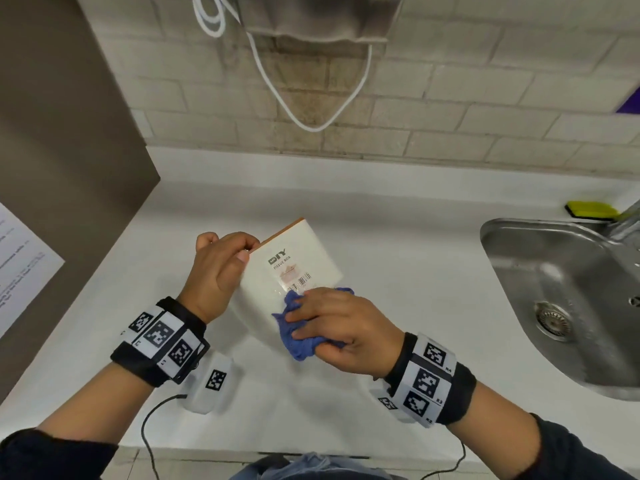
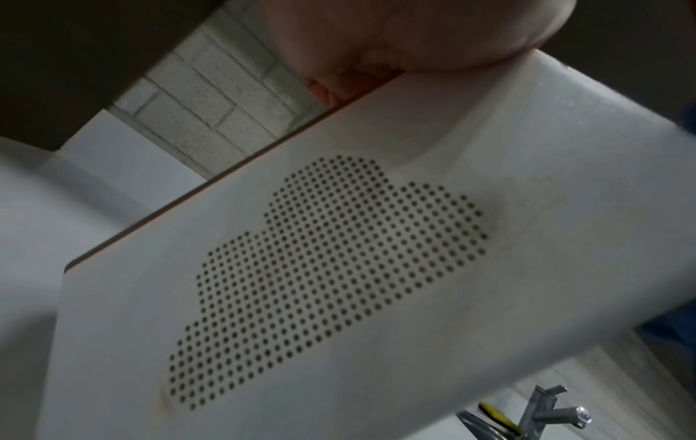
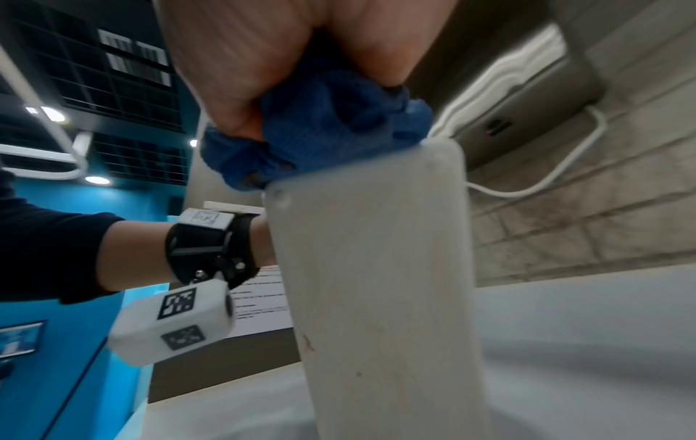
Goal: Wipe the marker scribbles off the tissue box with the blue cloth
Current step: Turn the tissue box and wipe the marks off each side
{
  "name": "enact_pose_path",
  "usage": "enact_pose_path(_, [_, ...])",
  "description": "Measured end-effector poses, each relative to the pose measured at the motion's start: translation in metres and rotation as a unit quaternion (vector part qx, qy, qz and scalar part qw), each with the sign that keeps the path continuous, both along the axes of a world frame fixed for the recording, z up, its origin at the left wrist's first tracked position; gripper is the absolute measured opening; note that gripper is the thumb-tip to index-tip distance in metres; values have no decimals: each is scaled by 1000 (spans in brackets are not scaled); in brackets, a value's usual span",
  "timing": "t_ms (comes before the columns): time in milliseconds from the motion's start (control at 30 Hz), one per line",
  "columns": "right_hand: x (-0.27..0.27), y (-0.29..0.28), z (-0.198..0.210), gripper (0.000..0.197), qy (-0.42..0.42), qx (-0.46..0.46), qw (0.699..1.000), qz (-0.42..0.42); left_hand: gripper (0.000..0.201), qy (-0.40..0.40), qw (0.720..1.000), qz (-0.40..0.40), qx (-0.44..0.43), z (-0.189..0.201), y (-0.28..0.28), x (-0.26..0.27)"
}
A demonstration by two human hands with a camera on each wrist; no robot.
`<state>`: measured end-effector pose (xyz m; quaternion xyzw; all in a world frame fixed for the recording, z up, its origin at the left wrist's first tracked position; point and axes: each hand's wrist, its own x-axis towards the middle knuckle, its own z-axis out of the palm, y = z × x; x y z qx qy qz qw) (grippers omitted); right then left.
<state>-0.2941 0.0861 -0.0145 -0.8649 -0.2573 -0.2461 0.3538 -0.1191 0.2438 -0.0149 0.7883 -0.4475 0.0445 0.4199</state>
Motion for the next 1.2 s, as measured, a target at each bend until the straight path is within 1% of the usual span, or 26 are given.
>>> enact_pose_path(33, [-5,-10,-3,16,-3,5,1000,-27,53,2,1000,3,0,-1,0,1])
enact_pose_path(100, [-15,-33,-9,18,2,3,993,-118,56,6,1000,3,-3,-1,1,1])
enact_pose_path(133, [-19,-42,-12,20,1,11,985,-172,60,2,1000,-3,-3,0,1,-1])
enact_pose_path(200, [-22,-53,-12,22,-33,63,962,-265,69,-8,1000,-19,2,1,0,-7])
enact_pose_path(233, [-20,-53,-9,21,-58,94,949,-296,71,-9,1000,-24,4,1,-1,-11])
enact_pose_path(300, [-11,-44,6,21,-102,141,929,-325,70,-11,1000,-22,7,1,-3,-16])
enact_pose_path(333, [-5,-37,13,21,-114,150,926,-327,69,-12,1000,-19,7,1,-4,-18])
enact_pose_path(367, [1,-29,19,22,-121,142,931,-315,69,-14,1000,-17,8,1,-5,-20])
enact_pose_path(400, [6,-22,23,22,-119,119,944,-285,68,-17,1000,-17,9,1,-5,-21])
enact_pose_path(467, [12,-12,17,23,-93,34,972,-211,64,-21,1000,-18,13,2,-4,-22])
enact_pose_path(500, [12,-11,11,22,-80,-7,978,-191,60,-20,1000,-17,14,2,-4,-22])
enact_pose_path(533, [9,-12,3,20,-74,-29,978,-190,57,-19,1000,-16,14,2,-4,-22])
enact_pose_path(567, [4,-16,-5,20,-72,-30,976,-205,57,-21,1000,-14,13,2,-5,-22])
enact_pose_path(667, [-15,-30,-29,23,-31,-11,959,-283,61,-48,998,-5,31,2,-6,-25])
enact_pose_path(733, [-29,-40,-45,26,49,-38,955,-291,60,-81,995,7,54,0,-6,-27])
enact_pose_path(767, [-36,-45,-49,26,98,-30,950,-295,59,-91,994,12,61,0,-6,-29])
enact_pose_path(800, [-42,-47,-49,26,144,2,938,-315,57,-97,993,16,67,1,-6,-30])
enact_pose_path(833, [-46,-49,-48,27,180,60,920,-344,54,-100,992,19,73,2,-8,-32])
enact_pose_path(867, [-47,-49,-46,28,197,139,898,-368,51,-103,991,23,77,3,-10,-35])
enact_pose_path(933, [-40,-43,-37,32,191,287,853,-391,48,-109,990,29,84,4,-18,-42])
enact_pose_path(967, [-34,-36,-34,32,183,333,836,-395,47,-112,989,34,86,4,-23,-46])
enact_pose_path(1000, [-28,-29,-31,32,177,356,828,-396,46,-115,989,40,87,3,-28,-49])
enact_pose_path(1033, [-23,-21,-26,29,174,346,829,-402,46,-115,988,50,89,3,-32,-51])
enact_pose_path(1100, [-22,-7,-23,17,175,296,855,-388,46,-111,986,77,96,2,-39,-52])
enact_pose_path(1133, [-24,-3,-22,14,186,277,872,-357,47,-112,985,88,99,2,-42,-50])
enact_pose_path(1200, [-32,-2,-20,13,231,239,903,-273,46,-114,983,94,106,3,-45,-47])
